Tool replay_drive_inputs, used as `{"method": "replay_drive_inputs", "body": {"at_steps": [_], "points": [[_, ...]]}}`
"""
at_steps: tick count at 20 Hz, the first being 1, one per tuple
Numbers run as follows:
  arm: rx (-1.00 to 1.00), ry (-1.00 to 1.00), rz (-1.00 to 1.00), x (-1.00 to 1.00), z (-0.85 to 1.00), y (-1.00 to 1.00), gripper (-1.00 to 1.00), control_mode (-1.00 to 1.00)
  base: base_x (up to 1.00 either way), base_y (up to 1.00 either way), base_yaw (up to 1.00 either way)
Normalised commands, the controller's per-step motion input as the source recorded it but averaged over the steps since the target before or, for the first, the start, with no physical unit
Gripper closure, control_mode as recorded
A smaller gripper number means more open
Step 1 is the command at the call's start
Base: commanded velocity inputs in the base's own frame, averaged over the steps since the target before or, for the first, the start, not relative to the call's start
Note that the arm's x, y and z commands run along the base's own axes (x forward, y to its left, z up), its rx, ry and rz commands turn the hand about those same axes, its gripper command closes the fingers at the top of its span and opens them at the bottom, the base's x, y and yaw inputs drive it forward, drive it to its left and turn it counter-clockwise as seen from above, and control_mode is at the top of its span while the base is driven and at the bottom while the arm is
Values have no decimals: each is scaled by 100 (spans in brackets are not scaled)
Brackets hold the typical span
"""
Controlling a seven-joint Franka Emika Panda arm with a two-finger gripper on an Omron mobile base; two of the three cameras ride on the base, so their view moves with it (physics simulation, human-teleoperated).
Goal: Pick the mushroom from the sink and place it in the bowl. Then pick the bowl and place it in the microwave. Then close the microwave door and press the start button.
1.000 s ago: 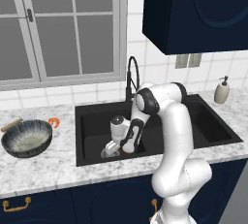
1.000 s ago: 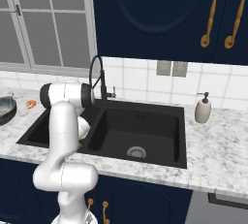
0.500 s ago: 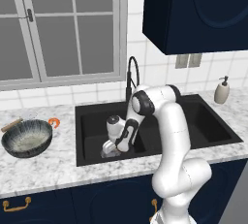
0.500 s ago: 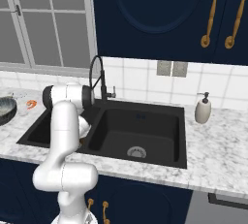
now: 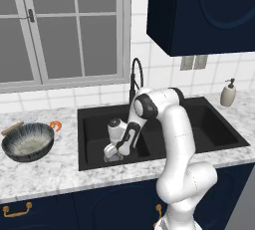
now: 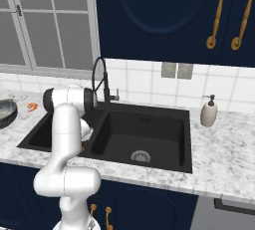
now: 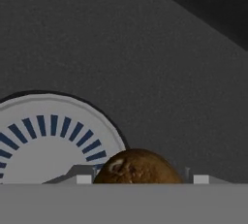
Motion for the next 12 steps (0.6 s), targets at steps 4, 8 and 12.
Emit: {"method": "replay_drive_inputs", "body": {"at_steps": [4, 8, 12], "points": [[0, 2, 0, -2, 5, 0, 100, -100, 0, 0, 0], [0, -3, 0, -24, 82, 23, 100, -100, 0, 0, 0], [0, -9, 0, -30, 100, 51, 100, -100, 0, 0, 0]]}}
